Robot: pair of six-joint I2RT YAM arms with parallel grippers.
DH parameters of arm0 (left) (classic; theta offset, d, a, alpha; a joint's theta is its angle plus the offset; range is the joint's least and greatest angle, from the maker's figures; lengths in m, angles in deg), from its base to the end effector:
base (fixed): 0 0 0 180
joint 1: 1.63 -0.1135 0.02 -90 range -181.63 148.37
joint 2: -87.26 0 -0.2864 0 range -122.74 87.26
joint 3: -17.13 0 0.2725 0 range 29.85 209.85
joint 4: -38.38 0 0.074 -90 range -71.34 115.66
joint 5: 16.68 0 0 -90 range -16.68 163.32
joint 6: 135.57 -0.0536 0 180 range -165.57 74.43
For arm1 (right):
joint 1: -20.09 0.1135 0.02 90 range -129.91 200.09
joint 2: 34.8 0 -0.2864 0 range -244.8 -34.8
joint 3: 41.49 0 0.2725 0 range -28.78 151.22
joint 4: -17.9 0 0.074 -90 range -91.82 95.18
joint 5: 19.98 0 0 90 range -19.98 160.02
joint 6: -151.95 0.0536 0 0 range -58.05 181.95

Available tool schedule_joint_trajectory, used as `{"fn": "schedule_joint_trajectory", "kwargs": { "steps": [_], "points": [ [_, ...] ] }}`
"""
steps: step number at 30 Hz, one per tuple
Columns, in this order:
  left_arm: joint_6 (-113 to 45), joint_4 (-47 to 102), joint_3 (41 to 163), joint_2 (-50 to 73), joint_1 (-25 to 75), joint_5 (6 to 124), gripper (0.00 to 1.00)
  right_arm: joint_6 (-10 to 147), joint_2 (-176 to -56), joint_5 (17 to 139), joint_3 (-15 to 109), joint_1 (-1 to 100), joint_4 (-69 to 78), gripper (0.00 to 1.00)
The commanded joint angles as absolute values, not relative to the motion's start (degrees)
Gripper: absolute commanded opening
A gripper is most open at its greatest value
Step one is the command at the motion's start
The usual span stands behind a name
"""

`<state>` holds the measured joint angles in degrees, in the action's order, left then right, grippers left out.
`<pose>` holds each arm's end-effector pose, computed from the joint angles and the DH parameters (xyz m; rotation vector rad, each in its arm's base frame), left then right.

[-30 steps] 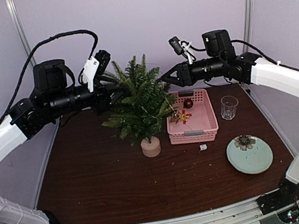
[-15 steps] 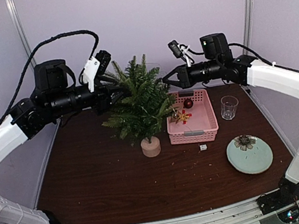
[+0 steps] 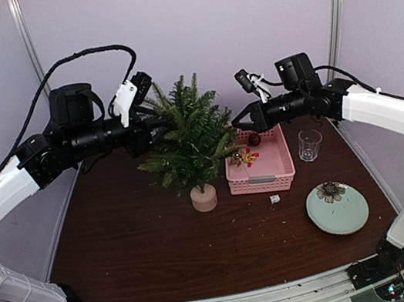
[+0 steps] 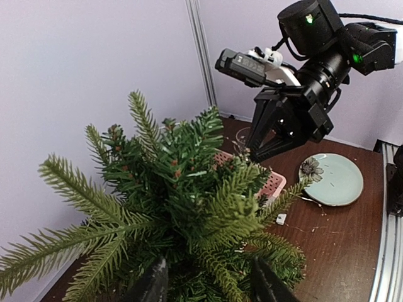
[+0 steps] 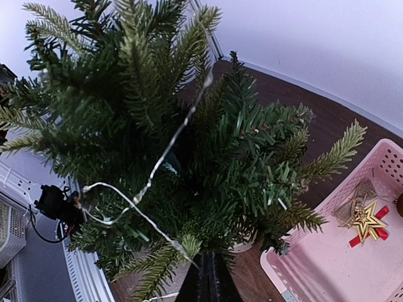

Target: Decorate the small christmas tree

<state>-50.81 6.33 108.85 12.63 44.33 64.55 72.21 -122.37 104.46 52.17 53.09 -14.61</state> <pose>0.2216 -0.2409 0.4370 0.9089 1.6417 -0.6351 0.3061 0.2349 0.3760 -0.8010 1.9586 1.0735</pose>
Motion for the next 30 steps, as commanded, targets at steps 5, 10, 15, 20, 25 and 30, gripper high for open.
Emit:
{"fn": "schedule_joint_trajectory", "kwargs": {
  "steps": [5, 10, 15, 20, 25, 30],
  "points": [
    [-50.3, 8.9, 108.6, 12.6, 43.8, 65.0, 0.44, 71.2, -116.9, 103.9, 50.0, 54.7, -19.9, 0.0],
    [-50.1, 8.8, 108.6, 12.5, 43.8, 65.1, 0.44, 70.8, -114.5, 102.5, 47.2, 54.8, -22.6, 0.0],
    [-50.0, 8.6, 108.7, 12.4, 43.8, 65.2, 0.44, 70.8, -113.0, 102.5, 45.9, 54.9, -24.4, 0.0],
    [-49.6, 8.7, 108.9, 12.0, 43.8, 65.1, 0.44, 71.1, -112.0, 103.0, 45.1, 55.6, -25.0, 0.0],
    [-49.5, 8.8, 108.4, 12.1, 43.8, 65.2, 0.44, 71.3, -112.5, 104.0, 46.6, 58.7, -25.6, 0.0],
    [-49.1, 9.1, 107.6, 12.6, 43.8, 65.1, 0.45, 72.8, -114.4, 102.9, 49.0, 59.4, -24.4, 0.0]
  ]
}}
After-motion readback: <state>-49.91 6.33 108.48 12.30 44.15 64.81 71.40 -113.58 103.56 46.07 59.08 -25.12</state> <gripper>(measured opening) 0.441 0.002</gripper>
